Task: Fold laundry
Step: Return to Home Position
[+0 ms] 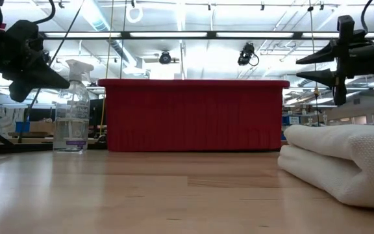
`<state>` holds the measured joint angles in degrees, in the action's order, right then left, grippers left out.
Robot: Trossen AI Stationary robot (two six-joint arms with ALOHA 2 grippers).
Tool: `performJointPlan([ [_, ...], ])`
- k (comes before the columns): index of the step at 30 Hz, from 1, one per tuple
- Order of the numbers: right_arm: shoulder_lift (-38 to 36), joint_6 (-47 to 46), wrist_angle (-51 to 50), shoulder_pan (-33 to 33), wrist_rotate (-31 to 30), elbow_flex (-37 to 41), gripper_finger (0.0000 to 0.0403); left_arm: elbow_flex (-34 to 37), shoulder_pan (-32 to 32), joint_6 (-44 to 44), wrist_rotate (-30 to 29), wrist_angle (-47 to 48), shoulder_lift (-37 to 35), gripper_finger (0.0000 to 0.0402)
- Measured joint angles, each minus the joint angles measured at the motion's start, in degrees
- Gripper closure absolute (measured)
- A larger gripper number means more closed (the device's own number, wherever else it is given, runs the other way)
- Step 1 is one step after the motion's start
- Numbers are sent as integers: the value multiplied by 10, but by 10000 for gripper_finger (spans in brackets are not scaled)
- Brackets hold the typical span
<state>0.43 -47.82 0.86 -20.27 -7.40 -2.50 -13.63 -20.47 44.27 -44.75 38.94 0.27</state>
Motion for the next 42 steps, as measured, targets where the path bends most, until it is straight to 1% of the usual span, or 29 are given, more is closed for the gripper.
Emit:
performJointPlan([
  [11,0,-1,-1,0,11,0,258,0,0,-23,-4,8,0,395],
  [16,0,0,-1,0,11,0,258,0,0,-24,47,26,0,395],
  [18,0,0,-1,0,11,0,258,0,0,-24,55,24,0,395],
  [42,0,0,-1,0,11,0,258,0,0,-24,56,22,0,395],
])
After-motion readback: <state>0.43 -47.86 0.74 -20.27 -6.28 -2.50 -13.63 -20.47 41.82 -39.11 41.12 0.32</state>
